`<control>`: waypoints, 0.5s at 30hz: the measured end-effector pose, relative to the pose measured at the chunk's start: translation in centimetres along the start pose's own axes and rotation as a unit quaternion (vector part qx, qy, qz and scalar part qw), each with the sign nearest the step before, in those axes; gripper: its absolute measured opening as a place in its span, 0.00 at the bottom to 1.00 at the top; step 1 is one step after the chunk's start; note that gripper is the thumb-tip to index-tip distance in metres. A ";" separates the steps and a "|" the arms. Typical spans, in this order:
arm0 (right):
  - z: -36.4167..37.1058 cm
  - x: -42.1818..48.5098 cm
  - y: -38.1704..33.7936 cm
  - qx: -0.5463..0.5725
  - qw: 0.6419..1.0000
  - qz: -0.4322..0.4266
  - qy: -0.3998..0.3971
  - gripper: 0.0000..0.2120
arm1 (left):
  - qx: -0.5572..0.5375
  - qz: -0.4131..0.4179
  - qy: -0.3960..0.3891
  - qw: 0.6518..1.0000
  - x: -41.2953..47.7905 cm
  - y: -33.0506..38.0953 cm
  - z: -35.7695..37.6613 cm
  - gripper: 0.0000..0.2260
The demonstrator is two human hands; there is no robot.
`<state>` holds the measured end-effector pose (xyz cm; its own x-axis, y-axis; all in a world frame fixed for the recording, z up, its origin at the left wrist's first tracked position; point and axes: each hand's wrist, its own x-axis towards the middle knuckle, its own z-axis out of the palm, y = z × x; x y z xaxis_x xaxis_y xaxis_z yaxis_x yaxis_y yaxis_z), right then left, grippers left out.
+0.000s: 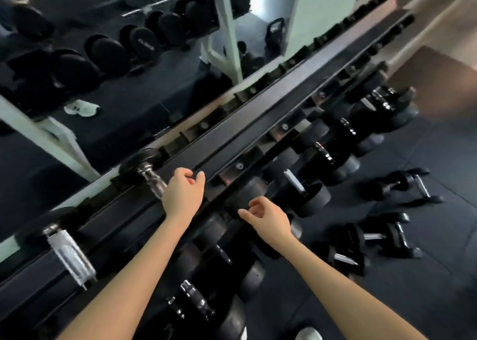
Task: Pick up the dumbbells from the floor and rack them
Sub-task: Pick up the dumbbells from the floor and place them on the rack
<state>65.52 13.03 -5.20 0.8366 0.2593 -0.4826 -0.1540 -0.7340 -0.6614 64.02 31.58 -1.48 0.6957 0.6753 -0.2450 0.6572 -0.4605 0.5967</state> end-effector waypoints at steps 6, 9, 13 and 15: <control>-7.9 -6.4 13.8 0.061 0.988 0.122 0.068 0.19 | 0.036 0.116 -0.097 0.988 -9.0 9.1 11.1 0.16; -10.9 -10.5 21.4 0.092 0.975 0.183 0.090 0.19 | 0.064 0.158 -0.141 0.975 -15.3 12.2 17.9 0.15; -13.7 -14.8 30.2 0.117 0.961 0.235 0.092 0.20 | 0.096 0.179 -0.214 0.955 -22.6 14.7 26.2 0.14; -14.8 -16.0 33.9 0.133 0.950 0.263 0.100 0.20 | 0.116 0.193 -0.241 0.944 -25.2 15.5 29.9 0.13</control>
<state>54.68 -25.30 -11.35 0.6859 -0.2445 -0.6854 -0.6841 -0.5380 -0.4926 65.32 -9.80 -8.91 0.9112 0.1163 -0.3952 0.3338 -0.7705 0.5431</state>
